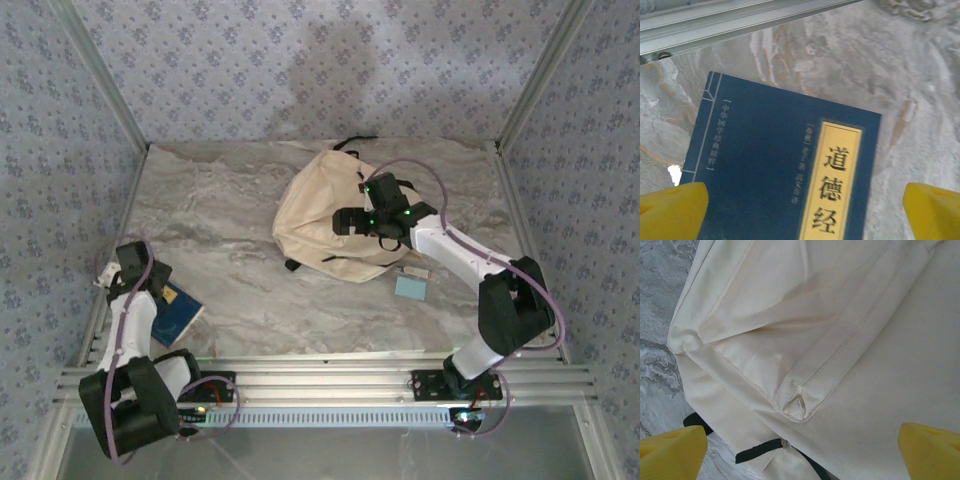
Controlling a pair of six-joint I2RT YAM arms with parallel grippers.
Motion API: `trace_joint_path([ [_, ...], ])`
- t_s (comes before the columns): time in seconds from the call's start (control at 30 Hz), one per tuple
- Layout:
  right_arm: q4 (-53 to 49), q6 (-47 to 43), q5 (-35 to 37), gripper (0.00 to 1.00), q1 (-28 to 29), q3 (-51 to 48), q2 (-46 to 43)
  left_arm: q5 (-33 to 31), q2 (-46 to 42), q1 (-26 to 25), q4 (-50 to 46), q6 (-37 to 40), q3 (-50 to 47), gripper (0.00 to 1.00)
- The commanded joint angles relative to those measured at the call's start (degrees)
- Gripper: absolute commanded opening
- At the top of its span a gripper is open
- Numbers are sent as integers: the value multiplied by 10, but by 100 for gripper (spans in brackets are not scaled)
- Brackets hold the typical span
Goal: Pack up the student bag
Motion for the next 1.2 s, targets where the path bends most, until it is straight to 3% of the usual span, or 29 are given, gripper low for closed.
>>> trace_joint_path([
  [0.0,-11,-12,7,100,4,15,8,22,30,32,21,7,-3,100],
  [0.13,-13,-11,-3,100,3,15,14,62,61,68,54,-5,-18,100],
  [0.27,-15,-13,-8,100,2,16,13,70,84,70,72,-3,-23,100],
  [0.5,-16,-15,-12,100,-3,16,10,154,146,59,113,19,-18,100],
  [0.63,-13,-11,-14,100,-4,14,8,171,172,-20,122,18,-4,100],
  [0.87,14,2,-49,99,3,12,12,171,183,-184,184,-84,5,100],
  [1.17,95,76,-152,78,55,40,87,206,264,-307,216,-143,82,100],
])
